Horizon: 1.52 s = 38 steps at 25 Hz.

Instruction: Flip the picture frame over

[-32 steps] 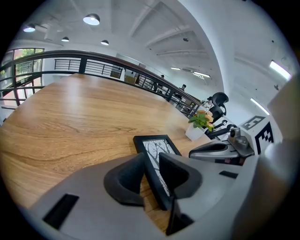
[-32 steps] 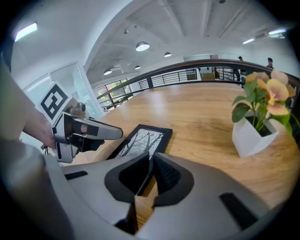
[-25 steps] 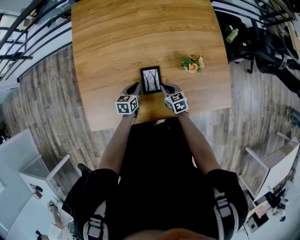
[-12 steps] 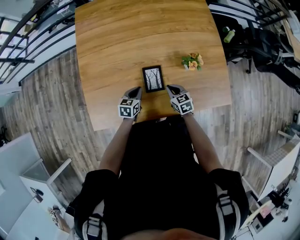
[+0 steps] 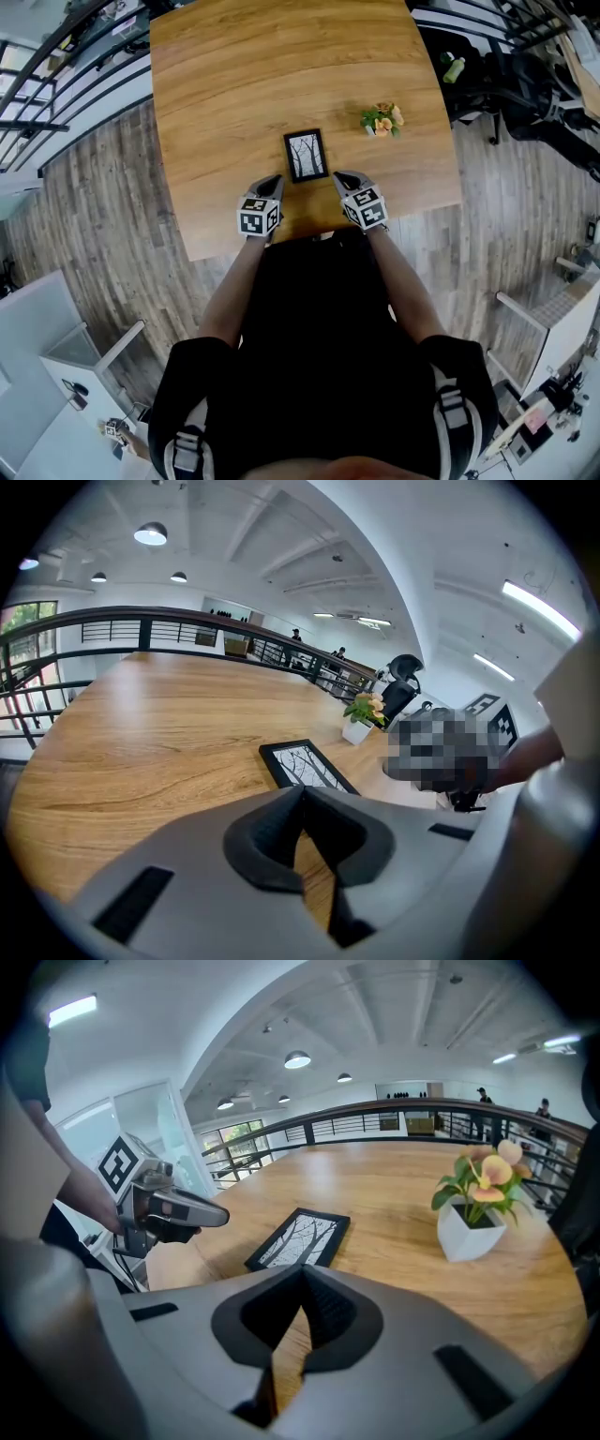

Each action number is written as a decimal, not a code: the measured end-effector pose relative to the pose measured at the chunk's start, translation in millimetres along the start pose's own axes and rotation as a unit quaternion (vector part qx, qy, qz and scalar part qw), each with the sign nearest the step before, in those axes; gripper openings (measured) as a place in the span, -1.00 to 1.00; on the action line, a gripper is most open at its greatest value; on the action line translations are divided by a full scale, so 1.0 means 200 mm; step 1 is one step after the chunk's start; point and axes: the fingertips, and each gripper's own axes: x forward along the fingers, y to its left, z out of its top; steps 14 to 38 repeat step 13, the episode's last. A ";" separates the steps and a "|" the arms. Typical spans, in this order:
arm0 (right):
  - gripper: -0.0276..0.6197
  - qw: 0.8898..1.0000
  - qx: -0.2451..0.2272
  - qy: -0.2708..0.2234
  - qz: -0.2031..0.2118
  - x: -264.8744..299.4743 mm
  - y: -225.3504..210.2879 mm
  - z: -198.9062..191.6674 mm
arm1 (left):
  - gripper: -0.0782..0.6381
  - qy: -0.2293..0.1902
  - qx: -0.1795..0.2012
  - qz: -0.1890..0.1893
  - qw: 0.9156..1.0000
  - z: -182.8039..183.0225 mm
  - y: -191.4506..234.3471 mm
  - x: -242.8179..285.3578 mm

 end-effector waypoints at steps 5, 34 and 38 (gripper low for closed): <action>-0.89 1.000 0.005 0.000 0.001 0.00 0.00 -0.01 | -0.72 0.003 0.004 0.002 1.000 -0.01 0.00 0.00; -0.89 1.000 0.003 0.004 0.005 0.01 0.00 -0.02 | -0.72 0.010 0.002 -0.001 1.000 -0.02 -0.02 0.01; -0.89 1.000 0.003 0.004 0.005 0.01 0.00 -0.02 | -0.72 0.010 0.002 -0.001 1.000 -0.02 -0.02 0.01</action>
